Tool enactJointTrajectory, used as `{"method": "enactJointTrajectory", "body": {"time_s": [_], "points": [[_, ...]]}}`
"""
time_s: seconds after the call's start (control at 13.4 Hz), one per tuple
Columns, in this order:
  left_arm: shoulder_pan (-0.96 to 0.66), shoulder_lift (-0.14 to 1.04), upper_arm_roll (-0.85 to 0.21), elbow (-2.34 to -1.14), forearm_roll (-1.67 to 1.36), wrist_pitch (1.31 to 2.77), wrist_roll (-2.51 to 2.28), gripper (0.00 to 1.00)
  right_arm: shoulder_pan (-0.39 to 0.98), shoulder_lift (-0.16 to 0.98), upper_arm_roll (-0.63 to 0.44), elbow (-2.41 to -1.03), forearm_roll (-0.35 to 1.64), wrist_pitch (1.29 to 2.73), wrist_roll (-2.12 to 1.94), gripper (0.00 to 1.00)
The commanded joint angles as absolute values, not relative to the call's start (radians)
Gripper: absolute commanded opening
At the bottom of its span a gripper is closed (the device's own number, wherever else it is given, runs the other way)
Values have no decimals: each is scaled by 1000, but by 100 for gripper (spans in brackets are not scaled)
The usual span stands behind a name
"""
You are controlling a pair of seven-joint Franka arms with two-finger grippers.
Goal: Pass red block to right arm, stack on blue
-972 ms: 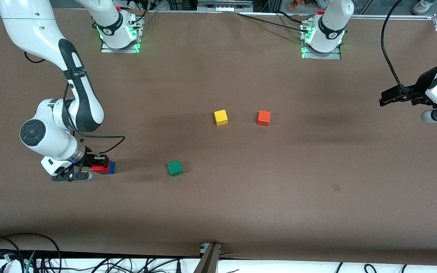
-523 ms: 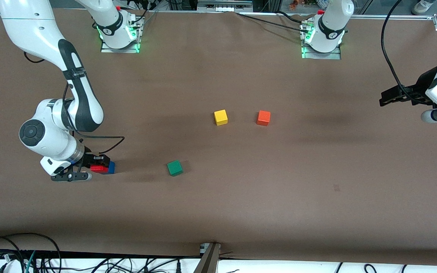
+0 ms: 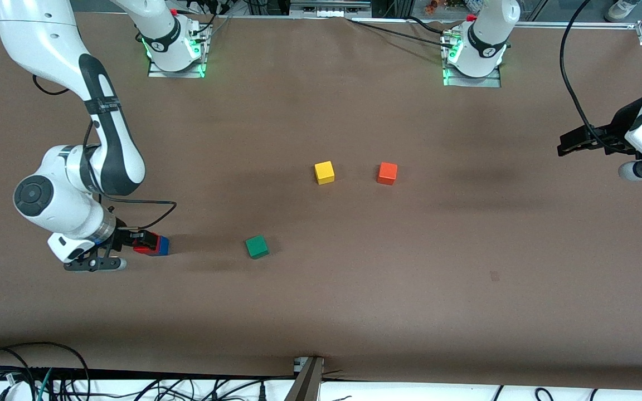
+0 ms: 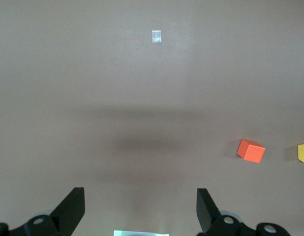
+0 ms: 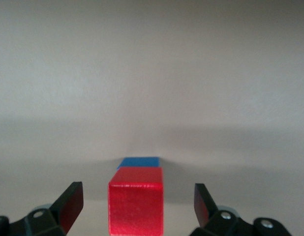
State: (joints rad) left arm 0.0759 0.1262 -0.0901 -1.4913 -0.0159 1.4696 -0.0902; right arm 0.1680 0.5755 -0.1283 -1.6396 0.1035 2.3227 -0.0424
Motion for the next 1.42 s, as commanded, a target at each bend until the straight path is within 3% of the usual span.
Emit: {"method": "enactJointTrajectory", "body": {"time_s": [0.0,0.67,0.97,1.35], "points": [[81,135,-91,-1470,-37,1465,-95,100,166,500,-123,-1622,98,2225,-31,100],[83,135,-91,-1471,-37,1463,-95,100,172,158,-123,-1635,81,1732,44,100],[81,135,-91,-1470,-37,1463,-95,100,170,-11,-123,-1792,54,1741,45,100],[87,135,-91,-1468,-37,1465,-95,100,172,-9,-117,-1763,26,1727,15,100]]}}
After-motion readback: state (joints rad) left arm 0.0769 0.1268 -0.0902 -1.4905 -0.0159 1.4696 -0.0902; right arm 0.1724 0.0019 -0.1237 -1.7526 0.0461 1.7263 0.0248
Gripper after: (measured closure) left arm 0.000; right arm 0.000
